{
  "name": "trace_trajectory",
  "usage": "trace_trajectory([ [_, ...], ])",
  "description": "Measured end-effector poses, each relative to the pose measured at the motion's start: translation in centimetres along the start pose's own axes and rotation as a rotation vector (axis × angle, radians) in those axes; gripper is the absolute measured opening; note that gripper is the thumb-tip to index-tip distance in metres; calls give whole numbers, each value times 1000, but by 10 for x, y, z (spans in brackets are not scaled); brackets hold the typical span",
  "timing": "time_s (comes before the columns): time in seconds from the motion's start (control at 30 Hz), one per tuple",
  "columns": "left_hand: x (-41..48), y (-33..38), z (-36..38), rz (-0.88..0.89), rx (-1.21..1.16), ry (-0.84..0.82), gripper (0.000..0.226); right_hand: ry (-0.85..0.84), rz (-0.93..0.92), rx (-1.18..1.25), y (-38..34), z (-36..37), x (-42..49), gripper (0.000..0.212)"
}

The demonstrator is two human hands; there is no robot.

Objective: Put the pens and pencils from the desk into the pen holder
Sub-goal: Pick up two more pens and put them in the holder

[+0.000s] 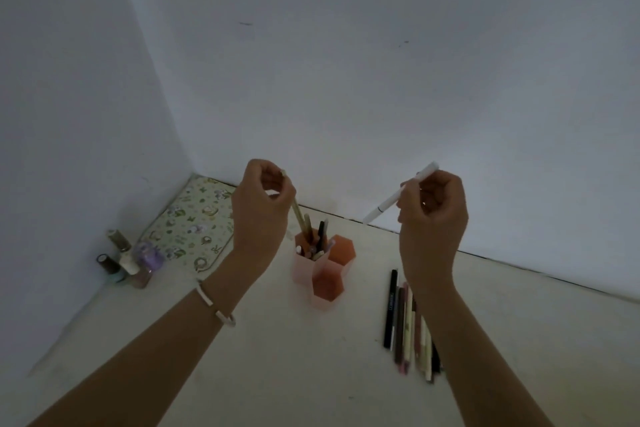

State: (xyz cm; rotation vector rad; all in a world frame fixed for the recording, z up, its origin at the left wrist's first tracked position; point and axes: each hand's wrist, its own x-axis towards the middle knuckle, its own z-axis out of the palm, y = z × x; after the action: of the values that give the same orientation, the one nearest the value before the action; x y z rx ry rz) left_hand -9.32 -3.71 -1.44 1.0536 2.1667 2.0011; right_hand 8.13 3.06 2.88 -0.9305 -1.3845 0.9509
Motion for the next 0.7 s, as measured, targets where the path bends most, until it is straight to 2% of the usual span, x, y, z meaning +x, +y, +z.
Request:
trace_trajectory([
  [0.07, -9, -17, 1, 0, 67, -71, 18, 15, -13, 17, 5, 4, -8, 23],
  [0.13, -18, -32, 0, -2, 164, -222, 22, -2, -21, 27, 13, 7, -16, 33],
  [0.23, -28, -44, -3, 18, 427, -450, 29, -90, -121, -60, 29, 9, -27, 34],
  [0.27, -28, -44, -5, 9, 460, -444, 34, -127, -150, -104, 34, 11, -30, 33],
  [0.33, -23, -40, -10, -33, 377, -323, 39, -180, -168, -147, 43, 15, -36, 30],
  [0.47, -8, -20, -22, -93, 201, -84, 28, -277, -215, -206, 57, 27, -44, 32],
  [0.6, -6, -4, -29, -91, 126, -56, 30, -441, -260, -445, 76, 29, -52, 24],
  [0.67, -9, 5, -28, -100, 102, -62, 32, -474, -374, -592, 86, 26, -57, 11],
  [0.7, -11, 10, -26, -99, 94, -67, 32, -471, -426, -639, 89, 25, -59, 16],
])
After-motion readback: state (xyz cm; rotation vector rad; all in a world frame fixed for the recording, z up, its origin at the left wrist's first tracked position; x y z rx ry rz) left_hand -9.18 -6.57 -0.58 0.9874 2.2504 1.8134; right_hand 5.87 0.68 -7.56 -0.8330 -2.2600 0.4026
